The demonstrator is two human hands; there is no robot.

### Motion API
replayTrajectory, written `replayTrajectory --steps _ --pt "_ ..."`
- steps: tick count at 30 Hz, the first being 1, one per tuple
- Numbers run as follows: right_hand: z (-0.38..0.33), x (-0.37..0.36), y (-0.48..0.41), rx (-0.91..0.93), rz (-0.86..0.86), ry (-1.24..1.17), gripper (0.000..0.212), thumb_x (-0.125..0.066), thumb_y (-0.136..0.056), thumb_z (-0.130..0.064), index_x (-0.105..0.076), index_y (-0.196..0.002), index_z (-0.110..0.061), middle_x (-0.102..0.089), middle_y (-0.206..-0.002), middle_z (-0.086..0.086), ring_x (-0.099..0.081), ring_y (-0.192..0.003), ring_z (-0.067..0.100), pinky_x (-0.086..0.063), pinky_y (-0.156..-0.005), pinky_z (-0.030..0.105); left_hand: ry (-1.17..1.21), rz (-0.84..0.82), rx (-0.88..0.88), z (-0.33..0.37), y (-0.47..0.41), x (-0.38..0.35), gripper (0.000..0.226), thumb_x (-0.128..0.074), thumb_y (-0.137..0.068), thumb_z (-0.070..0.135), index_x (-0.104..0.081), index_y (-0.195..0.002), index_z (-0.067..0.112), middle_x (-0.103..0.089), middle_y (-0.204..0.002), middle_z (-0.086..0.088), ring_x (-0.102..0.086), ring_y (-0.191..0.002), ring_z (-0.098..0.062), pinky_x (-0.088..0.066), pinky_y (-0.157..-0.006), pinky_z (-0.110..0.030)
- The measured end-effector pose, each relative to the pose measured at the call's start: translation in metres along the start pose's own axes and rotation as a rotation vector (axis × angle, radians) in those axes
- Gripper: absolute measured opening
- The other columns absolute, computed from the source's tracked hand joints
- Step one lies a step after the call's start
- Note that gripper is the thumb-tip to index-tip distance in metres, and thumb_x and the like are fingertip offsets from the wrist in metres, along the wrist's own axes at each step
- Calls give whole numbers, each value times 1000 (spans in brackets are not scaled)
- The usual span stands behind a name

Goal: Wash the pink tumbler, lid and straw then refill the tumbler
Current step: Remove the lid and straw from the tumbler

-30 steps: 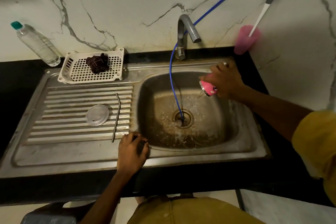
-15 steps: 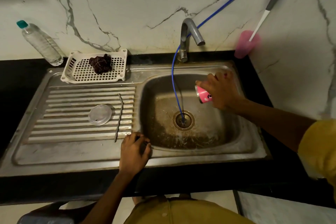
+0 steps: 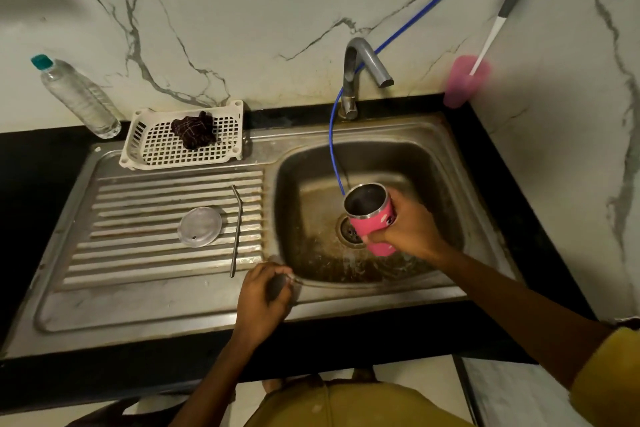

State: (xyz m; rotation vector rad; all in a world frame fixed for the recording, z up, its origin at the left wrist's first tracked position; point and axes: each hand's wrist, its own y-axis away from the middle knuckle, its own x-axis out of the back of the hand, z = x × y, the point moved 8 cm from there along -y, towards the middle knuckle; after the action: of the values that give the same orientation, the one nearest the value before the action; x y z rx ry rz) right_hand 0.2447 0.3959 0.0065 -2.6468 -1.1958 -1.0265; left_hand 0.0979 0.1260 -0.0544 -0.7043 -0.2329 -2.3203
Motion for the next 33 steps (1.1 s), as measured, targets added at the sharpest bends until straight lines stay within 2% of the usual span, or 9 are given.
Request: replayTrajectory --steps 2,5,10,14,17,19,26,31,33 --pt "-9 -25 5 15 -46 -208 91 -96 -49 -3 -57 -126 -28 -71 -112 -9 -68 -100 8 -52 -91 31 118 -6 65 3 5 10 33 -67 -77 51 -68 -108 39 -64 -116 10 -61 -108 -9 -56 -90 -40" --pt "-34 -65 10 52 -90 -315 92 -96 -46 -3 -56 -126 -28 -71 -115 -7 -68 -106 8 -54 -96 32 182 -6 83 13 7 27 53 -76 -69 53 -63 -118 39 -62 -125 13 -59 -114 -3 -56 -93 -33" --pt "-100 -131 25 138 -236 -387 94 -94 -52 7 -52 -134 -14 -68 -116 -9 -64 -103 -6 -52 -86 16 277 -16 17 29 -4 61 94 -92 -66 19 -41 -144 29 -56 -136 26 -55 -125 -2 -46 -98 -14" --pt "-141 -173 30 171 -266 -465 94 -91 -55 11 -50 -136 -12 -67 -122 -3 -64 -108 0 -53 -90 21 351 45 -15 29 -13 96 102 -88 -61 -15 -35 -144 15 -58 -127 35 -59 -119 3 -48 -89 -10" --pt "-165 -196 28 207 -246 -447 94 -95 -54 4 -52 -133 -23 -67 -123 -4 -65 -110 7 -56 -92 30 374 122 -43 16 -18 128 106 -92 -55 10 -35 -144 13 -57 -130 32 -58 -120 1 -50 -87 -12" --pt "-179 -210 26 248 -253 -430 94 -96 -53 -1 -52 -130 -32 -67 -123 -7 -65 -113 11 -56 -95 35 381 149 -42 5 -22 145 104 -93 -51 15 -40 -140 19 -57 -130 31 -58 -121 0 -49 -88 -12" --pt "-218 -238 26 403 -320 -380 92 -91 -59 8 -50 -137 -21 -57 -136 3 -56 -125 9 -49 -106 34 366 224 -80 -17 -18 196 92 -90 -52 42 -39 -129 33 -59 -123 26 -62 -110 -3 -47 -91 -15" --pt "-227 -238 28 475 -271 -309 81 -87 -67 5 -53 -139 -13 -57 -138 0 -55 -127 12 -52 -102 37 283 257 -124 -22 -18 209 88 -87 -51 34 -40 -122 55 -61 -117 26 -64 -104 -5 -48 -88 -16" --pt "-216 -229 24 397 -223 -325 70 -81 -72 10 -58 -133 -15 -59 -132 -3 -58 -117 -2 -54 -87 21 256 245 -129 -22 -22 209 90 -88 -49 30 -40 -120 58 -62 -116 28 -64 -104 -3 -48 -87 -16"
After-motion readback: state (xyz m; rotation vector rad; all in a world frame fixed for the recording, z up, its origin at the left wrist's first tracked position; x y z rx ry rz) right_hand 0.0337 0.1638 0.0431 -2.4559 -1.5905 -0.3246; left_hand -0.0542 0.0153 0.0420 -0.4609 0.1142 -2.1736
